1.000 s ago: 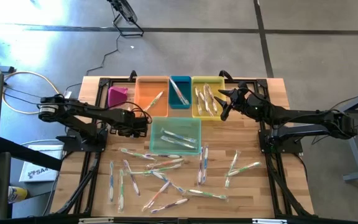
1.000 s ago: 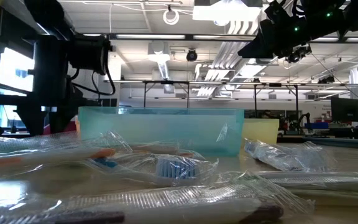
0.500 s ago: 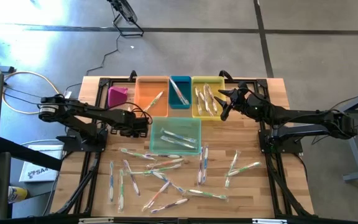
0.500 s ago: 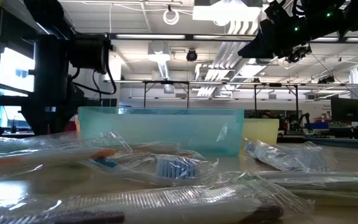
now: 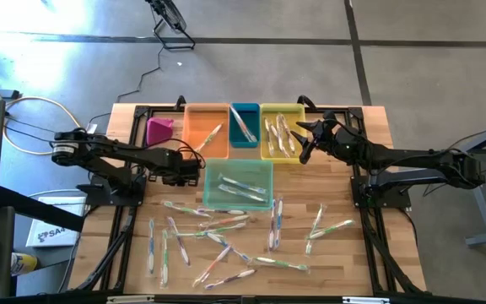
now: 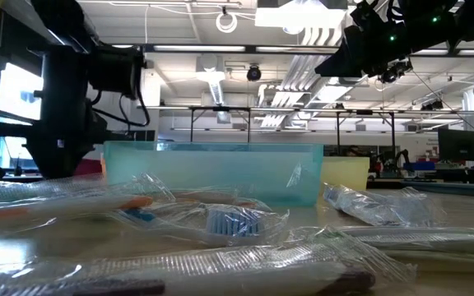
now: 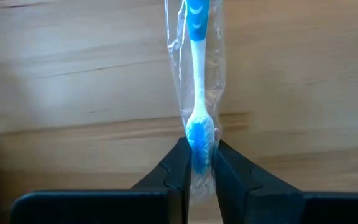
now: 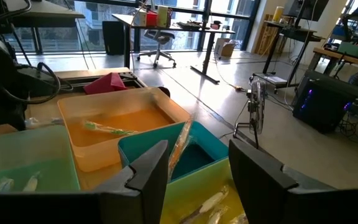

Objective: Pick & Place Toothbrushes
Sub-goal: Put the blue toothbrush into the green bin, then put the green toothbrush into the orange bin

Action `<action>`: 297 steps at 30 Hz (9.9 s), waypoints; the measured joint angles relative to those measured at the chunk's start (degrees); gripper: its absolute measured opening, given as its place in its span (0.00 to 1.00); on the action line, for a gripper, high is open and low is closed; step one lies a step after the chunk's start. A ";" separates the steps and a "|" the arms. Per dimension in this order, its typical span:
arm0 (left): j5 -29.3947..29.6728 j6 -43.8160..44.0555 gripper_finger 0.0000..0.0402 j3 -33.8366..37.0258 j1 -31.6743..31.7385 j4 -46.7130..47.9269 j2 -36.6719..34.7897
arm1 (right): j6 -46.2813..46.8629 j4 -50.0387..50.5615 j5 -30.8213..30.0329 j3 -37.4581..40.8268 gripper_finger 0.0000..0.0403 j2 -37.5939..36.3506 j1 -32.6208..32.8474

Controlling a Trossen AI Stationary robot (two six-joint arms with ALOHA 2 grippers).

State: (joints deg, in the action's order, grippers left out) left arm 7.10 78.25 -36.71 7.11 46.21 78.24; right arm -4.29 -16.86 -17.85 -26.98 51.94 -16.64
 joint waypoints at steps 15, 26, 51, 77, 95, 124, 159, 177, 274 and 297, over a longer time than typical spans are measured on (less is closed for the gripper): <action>6.74 0.07 0.11 0.09 0.02 11.90 -8.39 | 0.01 0.02 0.00 0.00 0.40 0.00 0.02; 12.93 -8.21 0.11 -0.02 0.02 9.23 -22.38 | 0.02 0.02 0.00 0.00 0.40 0.00 0.02; 14.83 -52.74 0.11 -0.09 0.02 -30.15 -34.98 | 1.73 3.10 -0.01 0.00 0.40 -0.01 0.02; -6.71 -55.93 0.11 -0.13 -4.78 -39.25 -19.55 | 0.17 3.77 -0.02 0.00 0.40 -0.02 0.01; -1.42 -54.41 0.11 -0.09 -11.74 -39.16 -16.47 | 0.22 3.72 -0.02 0.00 0.40 -0.01 0.00; -1.51 -58.94 0.11 -14.71 -11.65 -19.18 -2.46 | 0.22 3.41 -0.02 0.00 0.40 -0.02 0.00; -5.23 -56.95 0.11 -14.67 -11.63 -23.75 12.87 | 0.22 3.42 -0.02 0.00 0.40 -0.02 0.00; -5.23 -55.46 0.24 -14.67 -11.64 -23.75 12.87 | 0.22 3.43 -0.02 0.00 0.40 -0.02 0.00; 2.38 -94.68 0.30 11.60 -2.89 -57.21 -35.16 | 3.04 3.45 0.42 0.04 0.40 0.04 0.02; 4.71 -100.97 0.30 15.10 -2.86 -51.69 -48.22 | 7.25 3.06 4.86 -0.08 0.40 0.04 0.64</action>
State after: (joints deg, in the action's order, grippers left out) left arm 11.81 -22.72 -21.61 4.25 -5.48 30.02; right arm 2.96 -13.80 -12.98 -27.06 51.99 -16.00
